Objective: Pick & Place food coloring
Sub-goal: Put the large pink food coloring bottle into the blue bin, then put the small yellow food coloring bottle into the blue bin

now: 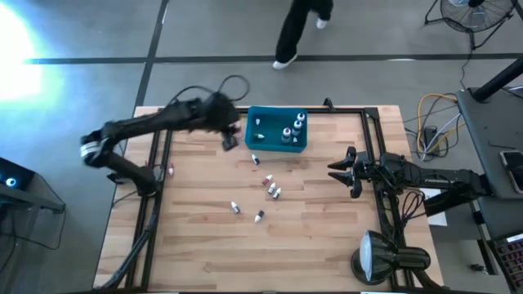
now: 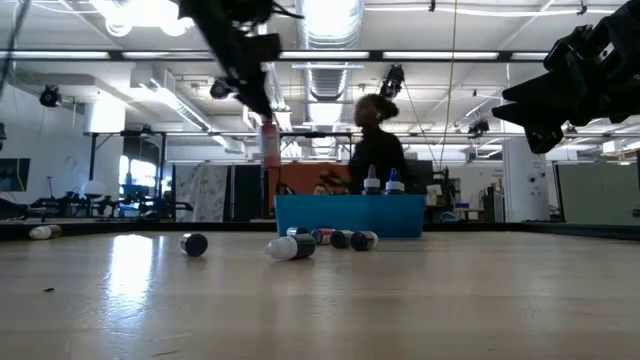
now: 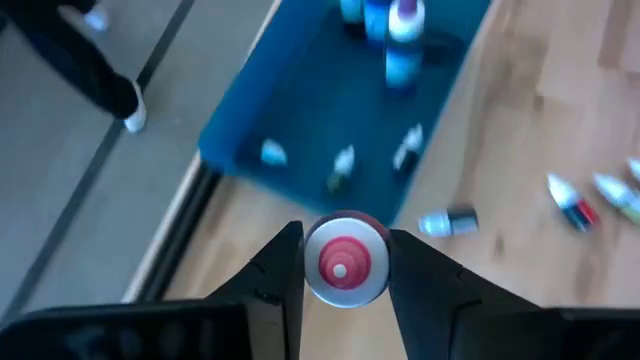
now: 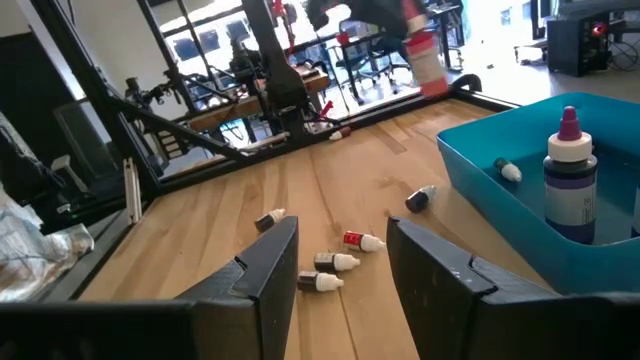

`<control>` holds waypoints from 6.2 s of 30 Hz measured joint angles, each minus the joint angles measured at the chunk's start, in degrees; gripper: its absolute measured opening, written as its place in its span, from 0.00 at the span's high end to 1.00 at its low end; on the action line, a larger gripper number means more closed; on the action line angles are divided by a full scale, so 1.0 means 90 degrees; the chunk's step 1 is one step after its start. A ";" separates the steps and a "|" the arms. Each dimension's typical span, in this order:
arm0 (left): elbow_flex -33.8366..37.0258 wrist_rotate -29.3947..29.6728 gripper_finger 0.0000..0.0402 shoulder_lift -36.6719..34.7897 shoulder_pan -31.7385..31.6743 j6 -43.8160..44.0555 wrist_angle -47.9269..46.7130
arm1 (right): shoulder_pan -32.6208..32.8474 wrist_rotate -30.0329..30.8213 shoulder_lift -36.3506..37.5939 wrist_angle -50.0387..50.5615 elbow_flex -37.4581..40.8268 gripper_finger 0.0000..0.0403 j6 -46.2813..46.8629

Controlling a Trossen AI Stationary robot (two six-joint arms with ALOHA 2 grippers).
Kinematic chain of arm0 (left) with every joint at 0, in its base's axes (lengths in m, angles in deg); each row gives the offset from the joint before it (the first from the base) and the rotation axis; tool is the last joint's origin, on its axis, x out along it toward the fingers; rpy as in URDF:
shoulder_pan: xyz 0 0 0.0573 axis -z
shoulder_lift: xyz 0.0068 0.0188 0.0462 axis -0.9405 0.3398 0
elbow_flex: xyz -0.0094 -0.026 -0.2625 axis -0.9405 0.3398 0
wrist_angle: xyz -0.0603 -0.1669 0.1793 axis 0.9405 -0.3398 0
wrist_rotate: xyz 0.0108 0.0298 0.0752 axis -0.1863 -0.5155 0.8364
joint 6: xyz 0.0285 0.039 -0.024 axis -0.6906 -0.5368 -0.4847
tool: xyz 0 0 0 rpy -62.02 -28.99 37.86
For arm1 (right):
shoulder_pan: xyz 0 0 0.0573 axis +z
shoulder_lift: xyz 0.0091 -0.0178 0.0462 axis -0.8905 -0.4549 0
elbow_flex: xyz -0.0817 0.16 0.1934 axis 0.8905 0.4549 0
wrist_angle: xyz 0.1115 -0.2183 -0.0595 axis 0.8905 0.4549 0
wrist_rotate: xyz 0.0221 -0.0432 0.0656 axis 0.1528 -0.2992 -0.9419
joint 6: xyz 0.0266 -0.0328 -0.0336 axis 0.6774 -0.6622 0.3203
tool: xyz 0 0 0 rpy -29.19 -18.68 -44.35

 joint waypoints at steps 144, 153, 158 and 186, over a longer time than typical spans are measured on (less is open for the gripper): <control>0.5068 0.1181 0.66 -0.1068 -0.0815 0.7334 -0.1267 | -0.0002 0.0005 0.0003 0.0002 0.0000 0.63 -0.0001; 0.5055 0.1127 0.70 -0.1063 -0.0824 0.6996 -0.1153 | 0.0001 0.0002 0.0001 0.0002 0.0000 0.63 -0.0001; 0.5058 0.1095 0.81 -0.1061 -0.0832 0.6994 -0.1049 | 0.0000 0.0003 0.0001 0.0002 0.0000 0.63 -0.0001; 0.0091 -0.1785 0.87 0.1456 -0.0847 0.2825 0.2480 | -0.0001 -0.0001 -0.0002 0.0002 0.0002 0.63 -0.0001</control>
